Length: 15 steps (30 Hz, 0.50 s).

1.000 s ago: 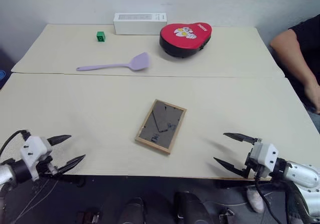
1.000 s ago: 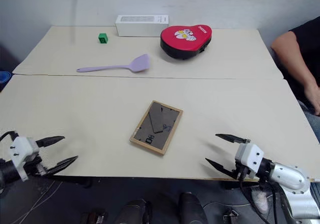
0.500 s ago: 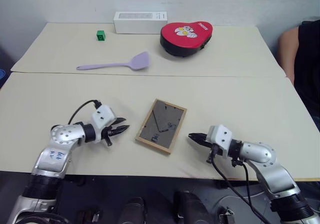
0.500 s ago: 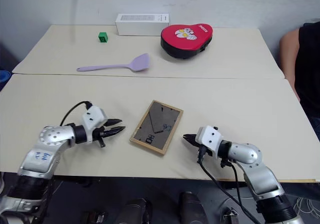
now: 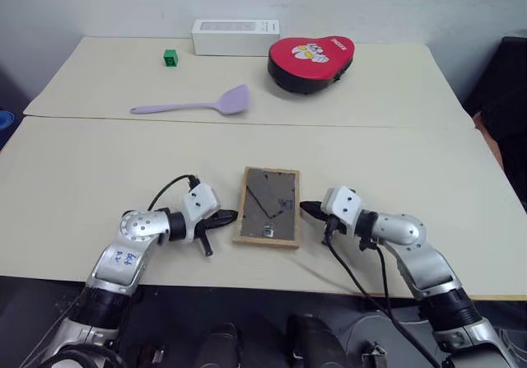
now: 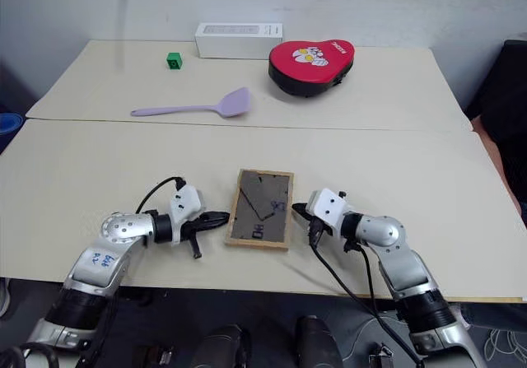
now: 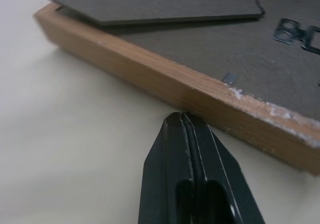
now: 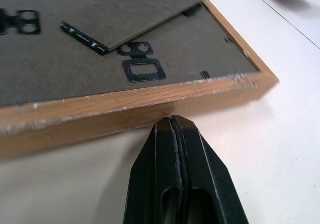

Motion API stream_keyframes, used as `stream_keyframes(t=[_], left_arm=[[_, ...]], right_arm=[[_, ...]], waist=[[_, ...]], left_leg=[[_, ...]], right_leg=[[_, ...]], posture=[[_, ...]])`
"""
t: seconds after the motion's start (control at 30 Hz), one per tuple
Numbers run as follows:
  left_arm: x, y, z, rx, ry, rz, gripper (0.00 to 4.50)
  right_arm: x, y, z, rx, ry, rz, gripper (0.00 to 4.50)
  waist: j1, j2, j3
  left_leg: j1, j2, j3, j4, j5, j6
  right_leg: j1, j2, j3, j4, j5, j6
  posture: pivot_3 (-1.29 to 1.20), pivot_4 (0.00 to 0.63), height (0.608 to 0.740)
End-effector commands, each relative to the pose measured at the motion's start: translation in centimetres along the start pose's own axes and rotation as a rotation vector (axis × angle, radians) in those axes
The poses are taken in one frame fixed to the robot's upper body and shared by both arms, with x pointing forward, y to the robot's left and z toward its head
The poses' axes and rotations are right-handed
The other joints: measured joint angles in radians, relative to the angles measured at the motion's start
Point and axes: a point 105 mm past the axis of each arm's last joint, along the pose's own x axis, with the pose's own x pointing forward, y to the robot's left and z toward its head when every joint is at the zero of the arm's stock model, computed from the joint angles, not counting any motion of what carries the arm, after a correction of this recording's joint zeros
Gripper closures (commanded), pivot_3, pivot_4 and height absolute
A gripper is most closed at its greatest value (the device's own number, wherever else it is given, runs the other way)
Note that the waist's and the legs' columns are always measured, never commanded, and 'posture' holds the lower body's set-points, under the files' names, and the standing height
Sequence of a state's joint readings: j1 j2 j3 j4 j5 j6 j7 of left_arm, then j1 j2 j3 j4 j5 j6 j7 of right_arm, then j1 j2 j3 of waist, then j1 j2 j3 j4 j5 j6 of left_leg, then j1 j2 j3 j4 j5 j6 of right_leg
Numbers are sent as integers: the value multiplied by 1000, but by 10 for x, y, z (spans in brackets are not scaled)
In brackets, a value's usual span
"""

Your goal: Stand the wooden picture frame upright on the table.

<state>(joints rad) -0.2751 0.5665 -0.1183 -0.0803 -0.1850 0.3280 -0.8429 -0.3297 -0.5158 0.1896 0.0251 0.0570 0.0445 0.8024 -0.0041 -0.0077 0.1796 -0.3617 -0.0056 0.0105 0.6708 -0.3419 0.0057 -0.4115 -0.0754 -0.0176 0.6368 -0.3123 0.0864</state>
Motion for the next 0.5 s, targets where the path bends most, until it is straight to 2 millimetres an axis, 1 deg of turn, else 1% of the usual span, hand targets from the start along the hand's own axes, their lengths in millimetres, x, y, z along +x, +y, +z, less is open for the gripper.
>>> stream_keyframes(t=[0.03,0.1,0.2,0.3,0.33,0.37,0.4,0.43,0.5], left_arm=[[-2,-1,7,1,-25,33,4479],[-7,5,5,-15,-18,75,4479],[-23,12,-3,-106,12,102,4479],[-37,16,-3,-291,2,103,3901],[-44,12,-2,-446,15,54,3609],[-48,7,-1,-550,27,10,3367],[-53,-3,0,-688,68,-74,3096],[-56,-11,1,-775,101,-128,2791],[-60,-12,6,-936,112,-157,2197]], right_arm=[[3,-4,11,-34,-35,23,4500],[1,-4,8,-35,-23,34,4500],[-10,-6,5,-42,-2,42,4500],[-20,-5,6,-56,3,67,4500],[-23,-3,8,-66,4,89,4500],[-26,-1,9,-73,4,104,4500],[-27,1,11,-86,5,125,4500],[-28,3,12,-94,6,139,4500],[-28,9,14,-109,7,175,4500]], waist=[[0,0,0],[0,0,0],[-1,0,0],[-2,0,0],[-2,0,0],[0,0,0],[-1,0,0],[-1,0,0],[-1,0,0]], left_leg=[[0,0,0,0,0,0],[0,0,0,0,0,0],[0,0,0,0,0,0],[0,1,0,0,0,0],[0,0,0,0,0,0],[0,0,0,0,0,0],[0,1,-1,1,0,0],[-1,1,-2,1,0,0],[-1,0,-2,1,0,0]], right_leg=[[0,0,0,0,0,0],[0,0,0,0,0,0],[0,0,0,0,0,0],[0,0,0,1,0,0],[0,0,0,0,0,0],[0,0,0,0,0,0],[0,0,0,1,0,0],[0,0,-1,2,0,0],[0,0,-1,2,0,0]], posture=[[0,150,740],[0,150,740],[0,150,740],[0,150,740],[0,150,740],[0,150,740],[0,150,740],[0,150,740],[0,150,740]])
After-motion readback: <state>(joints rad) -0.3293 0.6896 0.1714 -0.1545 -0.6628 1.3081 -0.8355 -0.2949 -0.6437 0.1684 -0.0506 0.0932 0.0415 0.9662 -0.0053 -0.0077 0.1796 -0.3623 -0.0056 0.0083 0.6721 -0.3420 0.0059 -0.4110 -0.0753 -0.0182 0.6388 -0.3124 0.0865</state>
